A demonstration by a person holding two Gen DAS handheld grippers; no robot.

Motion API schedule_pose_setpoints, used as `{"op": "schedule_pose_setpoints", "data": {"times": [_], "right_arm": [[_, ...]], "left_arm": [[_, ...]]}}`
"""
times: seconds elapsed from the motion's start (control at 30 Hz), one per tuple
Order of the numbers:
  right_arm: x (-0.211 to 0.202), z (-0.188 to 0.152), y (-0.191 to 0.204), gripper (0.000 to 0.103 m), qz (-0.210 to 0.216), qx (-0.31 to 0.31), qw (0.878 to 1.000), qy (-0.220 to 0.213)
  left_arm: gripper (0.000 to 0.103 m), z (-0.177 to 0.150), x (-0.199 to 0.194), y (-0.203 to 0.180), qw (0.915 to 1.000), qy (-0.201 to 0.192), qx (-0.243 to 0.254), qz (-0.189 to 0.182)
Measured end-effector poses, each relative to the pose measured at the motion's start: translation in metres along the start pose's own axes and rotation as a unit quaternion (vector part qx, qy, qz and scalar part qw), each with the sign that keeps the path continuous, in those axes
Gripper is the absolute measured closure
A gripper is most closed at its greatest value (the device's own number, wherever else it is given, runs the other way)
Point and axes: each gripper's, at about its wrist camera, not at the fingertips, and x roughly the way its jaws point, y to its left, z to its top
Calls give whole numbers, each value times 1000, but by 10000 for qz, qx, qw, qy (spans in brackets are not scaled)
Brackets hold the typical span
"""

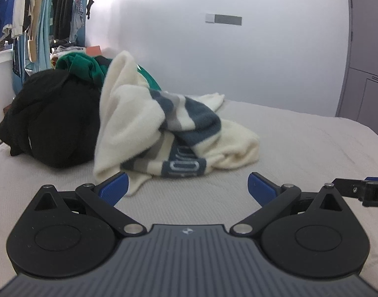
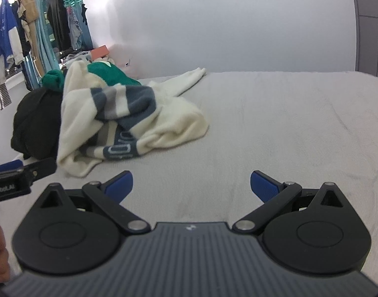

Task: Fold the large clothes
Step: 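Reach both tools into the cream blanket and close both grippers on it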

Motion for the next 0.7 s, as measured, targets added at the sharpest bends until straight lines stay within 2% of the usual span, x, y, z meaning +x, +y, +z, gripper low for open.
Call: {"op": "schedule_pose_setpoints", "data": {"times": [0.23, 0.4, 0.53, 0.7], "right_arm": [[39, 30, 7, 0, 64, 5, 9999, 120], [77, 44, 13, 0, 347, 64, 9990, 278], [120, 48, 12, 0, 533, 180, 9974, 451], [173, 43, 1, 0, 651, 438, 9954, 556]], "left_arm": [[0, 27, 34, 23, 9994, 46, -144, 309], [0, 37, 85, 45, 9966, 494, -404, 518], [0, 35, 122, 60, 9935, 595, -453, 855], [0, 18, 160, 81, 9916, 588, -559, 1010]]}}
